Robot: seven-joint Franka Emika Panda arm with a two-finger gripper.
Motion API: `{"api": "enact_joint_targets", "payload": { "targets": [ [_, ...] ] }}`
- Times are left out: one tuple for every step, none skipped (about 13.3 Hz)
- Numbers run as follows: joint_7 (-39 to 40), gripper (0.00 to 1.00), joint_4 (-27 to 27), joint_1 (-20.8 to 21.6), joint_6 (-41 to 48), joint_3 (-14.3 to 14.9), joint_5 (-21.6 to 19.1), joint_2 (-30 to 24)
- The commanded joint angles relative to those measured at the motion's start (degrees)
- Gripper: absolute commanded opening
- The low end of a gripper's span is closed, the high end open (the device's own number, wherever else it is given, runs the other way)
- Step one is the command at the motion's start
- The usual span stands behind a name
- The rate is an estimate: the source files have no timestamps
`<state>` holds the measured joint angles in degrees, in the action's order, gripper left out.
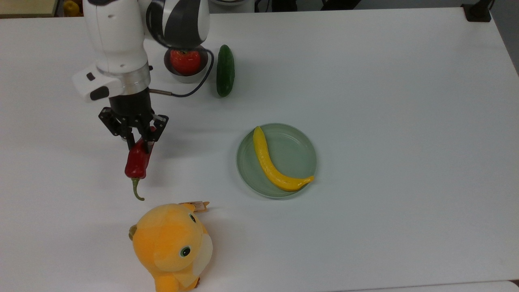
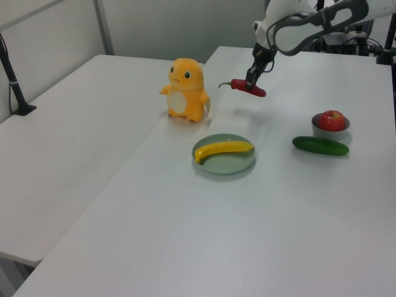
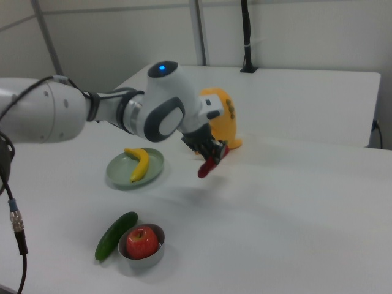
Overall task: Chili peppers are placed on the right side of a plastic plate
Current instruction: 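Carry the chili pepper toward the pale green plate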
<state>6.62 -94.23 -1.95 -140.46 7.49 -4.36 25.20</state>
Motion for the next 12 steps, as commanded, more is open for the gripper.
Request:
{"api": "enact_joint_targets", "payload": {
  "targets": [
    [0.3,0.02,-1.9,0.4,6.0,-2.2,0.2,-6.5],
    [0.3,0.02,-2.3,0.6,8.6,-3.3,0.2,-7.9],
    [0.3,0.02,-2.4,1.2,9.3,-3.5,0.3,-8.4],
    [0.3,0.03,-3.2,2.7,9.5,-3.5,0.3,-8.8],
    [0.3,0.03,-4.0,3.5,9.5,-3.6,0.3,-8.9],
    [0.3,0.03,-4.4,4.1,9.3,-4.1,0.3,-8.7],
    [0.4,0.03,-4.6,4.2,9.2,-4.8,0.3,-8.4],
    [0.4,0.03,-4.8,4.2,9.0,-5.1,0.3,-8.2],
    [0.8,0.03,-5.4,4.2,8.6,-5.4,0.4,-7.9],
    [1.3,0.03,-5.8,4.2,8.4,-5.6,0.4,-7.5],
    [2.3,0.03,-5.6,4.2,8.4,-5.6,0.4,-6.4],
    [3.2,0.03,-5.7,4.3,8.2,-5.6,0.5,-5.9]
  ]
}}
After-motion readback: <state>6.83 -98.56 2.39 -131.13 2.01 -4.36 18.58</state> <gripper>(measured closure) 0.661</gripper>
